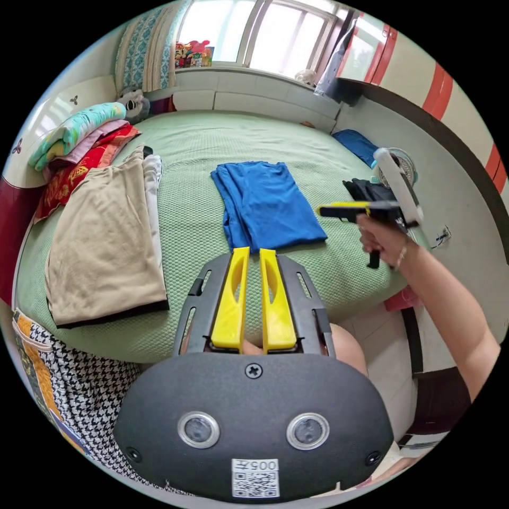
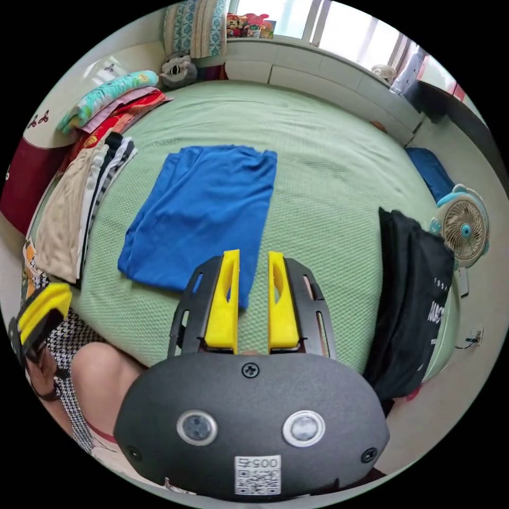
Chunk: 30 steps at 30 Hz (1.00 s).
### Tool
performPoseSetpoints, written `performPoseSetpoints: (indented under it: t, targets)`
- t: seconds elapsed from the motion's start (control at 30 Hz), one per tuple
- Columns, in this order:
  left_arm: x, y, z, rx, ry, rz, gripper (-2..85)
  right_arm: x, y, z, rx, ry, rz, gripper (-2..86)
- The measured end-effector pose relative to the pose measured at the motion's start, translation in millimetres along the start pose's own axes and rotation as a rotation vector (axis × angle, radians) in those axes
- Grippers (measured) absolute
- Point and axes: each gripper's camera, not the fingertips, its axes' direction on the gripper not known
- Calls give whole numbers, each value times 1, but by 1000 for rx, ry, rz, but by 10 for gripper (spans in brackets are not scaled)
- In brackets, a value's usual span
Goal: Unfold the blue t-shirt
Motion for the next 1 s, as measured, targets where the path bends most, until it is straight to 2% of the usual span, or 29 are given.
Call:
performPoseSetpoints:
  t: [0.13,0.3,0.4,0.47,0.57,0.7,0.83,1.0]
  targets:
    - [-2,-42,41,-36,-4,-33,51,1,28,19,-50,-107,59,83]
    - [-1,-92,83,-50,-45,-46,47,6,42,22,-122,-91,158,59]
    - [-10,-121,114,-99,-163,-104,30,10,47,14,-154,-41,140,58]
    - [-21,-134,136,-108,-164,-137,9,13,49,3,-108,-13,147,58]
    - [-29,-146,146,-135,-109,-136,4,12,49,-17,27,-79,159,60]
    - [-34,-162,146,-58,-176,-101,2,-8,35,-20,119,-133,122,71]
    - [-56,-179,168,-121,-181,-181,-3,-27,24,-5,122,-247,63,75]
    - [-59,-196,179,-121,-165,-91,-4,-51,18,5,95,-290,-49,84]
